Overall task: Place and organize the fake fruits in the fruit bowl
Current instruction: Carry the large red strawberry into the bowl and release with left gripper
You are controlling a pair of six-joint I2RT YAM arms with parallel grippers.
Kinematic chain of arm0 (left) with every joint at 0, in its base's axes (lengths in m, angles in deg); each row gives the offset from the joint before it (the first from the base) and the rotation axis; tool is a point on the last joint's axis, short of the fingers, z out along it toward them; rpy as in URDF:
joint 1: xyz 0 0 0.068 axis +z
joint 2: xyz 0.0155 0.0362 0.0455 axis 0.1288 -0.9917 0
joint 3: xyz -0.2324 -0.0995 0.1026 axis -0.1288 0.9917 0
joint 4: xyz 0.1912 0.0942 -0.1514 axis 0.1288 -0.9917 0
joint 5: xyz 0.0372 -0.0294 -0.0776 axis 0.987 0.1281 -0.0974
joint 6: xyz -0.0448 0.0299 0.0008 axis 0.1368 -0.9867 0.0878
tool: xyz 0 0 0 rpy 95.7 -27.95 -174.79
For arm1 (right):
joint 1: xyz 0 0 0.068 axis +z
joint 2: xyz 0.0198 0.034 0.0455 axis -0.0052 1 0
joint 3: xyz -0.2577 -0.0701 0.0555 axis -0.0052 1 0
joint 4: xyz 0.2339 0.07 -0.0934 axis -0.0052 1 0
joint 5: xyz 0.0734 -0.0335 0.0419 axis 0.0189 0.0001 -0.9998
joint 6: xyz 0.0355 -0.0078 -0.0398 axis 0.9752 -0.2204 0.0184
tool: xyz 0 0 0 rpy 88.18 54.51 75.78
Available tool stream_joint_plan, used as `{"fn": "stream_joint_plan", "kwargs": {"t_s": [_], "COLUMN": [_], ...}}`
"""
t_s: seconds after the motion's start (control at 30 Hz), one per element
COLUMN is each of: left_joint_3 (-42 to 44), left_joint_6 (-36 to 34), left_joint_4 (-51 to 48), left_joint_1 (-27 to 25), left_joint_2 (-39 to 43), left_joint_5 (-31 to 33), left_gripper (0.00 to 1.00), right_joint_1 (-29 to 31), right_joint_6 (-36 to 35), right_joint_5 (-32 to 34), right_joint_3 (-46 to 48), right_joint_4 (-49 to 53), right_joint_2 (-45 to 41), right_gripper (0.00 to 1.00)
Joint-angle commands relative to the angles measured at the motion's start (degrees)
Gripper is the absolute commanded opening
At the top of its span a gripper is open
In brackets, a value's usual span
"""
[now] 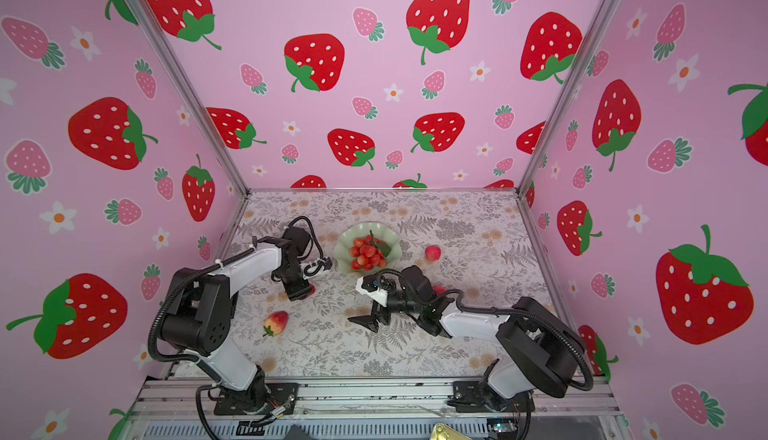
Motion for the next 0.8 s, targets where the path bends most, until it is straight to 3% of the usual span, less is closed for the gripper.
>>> {"fn": "stream_joint_plan", "kwargs": {"t_s": [0.0,0.23,0.43,0.6,0.77], "left_joint_3": [0.1,0.1,-2.4,-7.9,-15.1], "left_joint_6": [-1.6,-1.7,1.5,3.9,3.8], "left_joint_4": [0.1,1.3,-0.3,-4.0,-4.7], "left_joint_1": [-0.3,-0.6,-1.0,-4.3,-9.4], "left_joint_2": [-0.7,0.8,5.6,7.7,4.7], "left_joint_5": [1.0,1.4,-2.3,-4.2,-3.8], "left_gripper": [0.65,0.54,0.48,0.47,0.47], "right_joint_1": [0.2,-0.6,-8.1,-10.2,-10.5], "right_joint_6": [-1.5,-0.4,9.2,10.5,11.2], "right_joint_5": [-0.9,-0.3,-3.5,0.5,1.9], "right_joint_3": [-1.2,-0.5,3.3,4.9,6.0], "right_joint_4": [0.3,-0.4,-9.4,-10.4,-12.1], "right_joint_2": [0.4,-0.8,-2.5,-4.3,-4.7], "right_gripper": [0.99,0.99,0.99,0.99,0.99]}}
